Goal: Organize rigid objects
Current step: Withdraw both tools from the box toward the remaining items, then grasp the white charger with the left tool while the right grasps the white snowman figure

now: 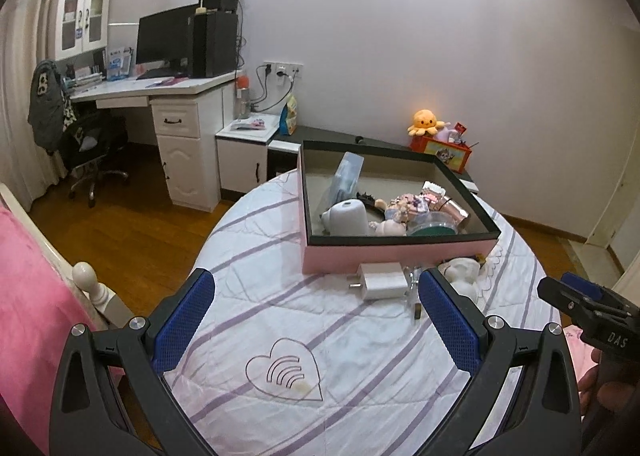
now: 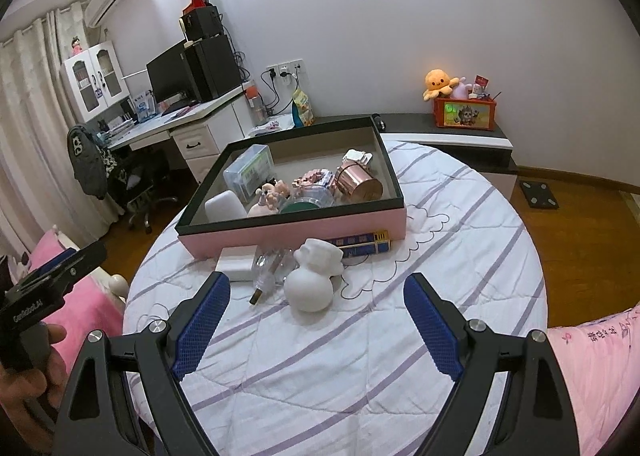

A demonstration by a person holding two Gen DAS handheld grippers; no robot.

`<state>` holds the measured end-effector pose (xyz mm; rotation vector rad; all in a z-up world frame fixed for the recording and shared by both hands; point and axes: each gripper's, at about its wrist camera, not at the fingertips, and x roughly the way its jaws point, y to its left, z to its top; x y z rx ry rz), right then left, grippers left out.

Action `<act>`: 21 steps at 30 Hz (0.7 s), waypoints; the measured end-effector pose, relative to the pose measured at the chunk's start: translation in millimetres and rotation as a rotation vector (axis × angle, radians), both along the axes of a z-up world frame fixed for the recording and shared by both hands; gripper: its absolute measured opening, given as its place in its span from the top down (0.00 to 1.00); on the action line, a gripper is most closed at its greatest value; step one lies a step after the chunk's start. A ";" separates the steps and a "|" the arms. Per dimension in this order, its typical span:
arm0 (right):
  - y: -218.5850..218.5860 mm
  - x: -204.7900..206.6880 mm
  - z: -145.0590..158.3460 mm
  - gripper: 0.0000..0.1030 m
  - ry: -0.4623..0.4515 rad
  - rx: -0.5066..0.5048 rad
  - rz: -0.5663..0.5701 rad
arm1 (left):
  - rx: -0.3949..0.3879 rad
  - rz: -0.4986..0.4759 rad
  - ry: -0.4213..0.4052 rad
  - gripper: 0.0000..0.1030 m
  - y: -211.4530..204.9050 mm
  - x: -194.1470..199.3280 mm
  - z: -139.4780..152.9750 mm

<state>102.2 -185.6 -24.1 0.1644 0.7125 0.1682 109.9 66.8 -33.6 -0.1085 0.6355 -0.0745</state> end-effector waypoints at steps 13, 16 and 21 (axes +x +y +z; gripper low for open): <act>4.8 5.7 -9.7 0.13 0.033 -0.008 0.012 | 0.011 -0.024 0.031 0.00 -9.9 2.3 -11.1; 5.7 12.3 -16.6 0.13 0.052 -0.009 0.017 | 0.013 -0.032 0.051 0.00 -14.3 8.1 -17.3; 9.3 26.6 -29.9 0.13 0.086 -0.009 0.034 | 0.022 -0.047 0.085 0.00 -24.0 20.9 -28.6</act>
